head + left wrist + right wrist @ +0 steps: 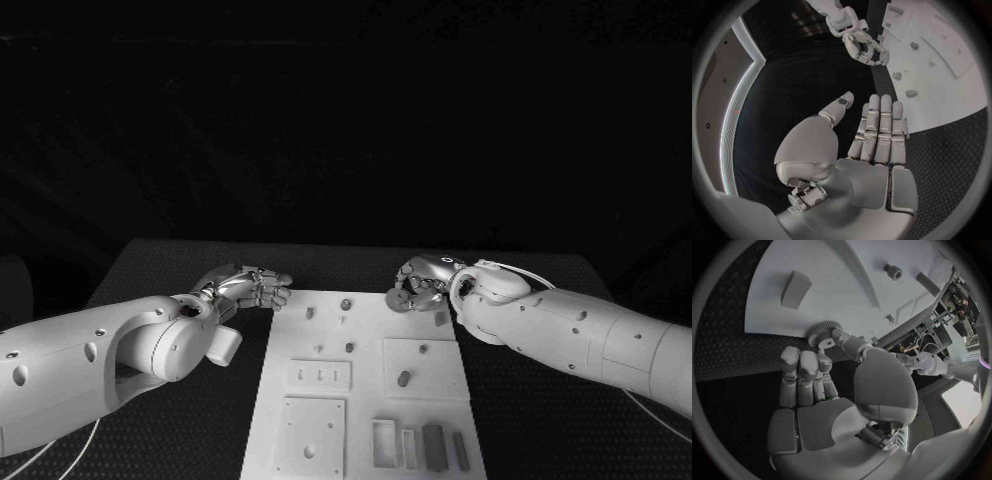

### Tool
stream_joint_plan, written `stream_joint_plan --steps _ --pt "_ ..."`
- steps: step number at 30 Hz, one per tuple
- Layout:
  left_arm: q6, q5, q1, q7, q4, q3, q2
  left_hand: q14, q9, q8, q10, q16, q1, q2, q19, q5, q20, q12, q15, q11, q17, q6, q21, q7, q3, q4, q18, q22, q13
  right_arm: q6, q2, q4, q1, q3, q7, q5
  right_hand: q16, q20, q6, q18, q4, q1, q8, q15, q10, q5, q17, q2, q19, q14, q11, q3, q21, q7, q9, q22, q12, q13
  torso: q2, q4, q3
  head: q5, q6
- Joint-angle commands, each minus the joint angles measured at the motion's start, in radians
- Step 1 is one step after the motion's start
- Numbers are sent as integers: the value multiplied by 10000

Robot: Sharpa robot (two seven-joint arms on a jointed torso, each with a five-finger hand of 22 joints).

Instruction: Assemble the parts on the task board

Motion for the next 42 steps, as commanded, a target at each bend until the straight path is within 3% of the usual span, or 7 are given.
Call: stream_joint_plan --steps 1,9,19,24,33,37,42 --pt "153 -39 11 51 22 5 12 18 10 -50 45 -48 2 8 -69 -14 3 -36 45 19 13 2 36 76 51 -24 107 190 9 70 -4 -20 -108 -58 34 -676 71 -45 999 638 -24 173 141 -44 -2 -8 -29 2 -13 -63 -66 133 69 136 68 162 50 -32 -2 -4 -1 9 -13" --pt "147 -43 11 52 35 5 2 20 13 -50 48 -51 7 14 -69 -13 3 -40 45 19 17 4 38 75 55 -27 108 190 11 -379 22 -5 -163 -82 -17 -1144 137 -75 1314 638 -126 356 299 -154 100 -15 -78 -55 39 -29 -186 240 137 10 184 152 81 -93 0 -13 2 4 -30" --pt "132 -43 11 53 33 5 6 25 17 -52 54 -56 -14 27 -69 -12 7 -48 47 19 26 8 43 77 54 -10 106 190 16 -942 -86 396 -165 -87 -139 -1306 161 -59 1351 638 140 164 247 -164 164 28 -174 -20 74 0 -198 377 149 -1 198 121 43 -188 4 -5 -3 14 -40" --pt "117 -44 11 56 9 5 -10 25 18 -53 55 -58 -12 32 -69 -9 7 -51 47 19 29 7 44 76 57 -11 107 190 17 -1298 -219 915 -161 -82 -439 -1653 180 -45 1460 638 276 47 249 -169 215 79 -233 -97 102 23 -216 463 167 -23 207 119 35 -238 -3 10 -3 15 -36" --pt "110 -55 12 48 42 5 -63 26 20 -56 56 -62 -3 30 -72 -5 5 -57 47 18 33 7 46 75 62 -18 110 190 19 -2079 -505 2071 -122 -34 -1339 -3072 210 -38 1559 638 420 -75 231 -184 316 65 -313 -274 160 79 -239 526 201 -52 208 115 26 -302 -1 -22 -8 56 -18" --pt "127 -78 12 38 14 6 -64 26 21 -57 57 -64 0 31 -73 -3 5 -59 48 18 35 6 46 75 64 -21 111 190 20 -2163 -498 2270 -106 -29 -1565 -3415 212 -50 1641 638 397 28 232 -193 390 5 -377 -439 184 106 -259 652 211 -74 218 109 -1 -358 -4 -16 -8 55 34" --pt "131 -84 12 41 -32 6 -67 26 22 -58 56 -66 2 29 -74 -3 6 -63 49 19 37 5 47 76 65 -23 111 190 21 -2294 -459 2534 -107 -30 -1716 -3776 216 -52 1658 638 390 7 234 -197 416 -8 -390 -461 191 116 -265 639 218 -80 222 110 -5 -371 2 -4 -8 84 30"
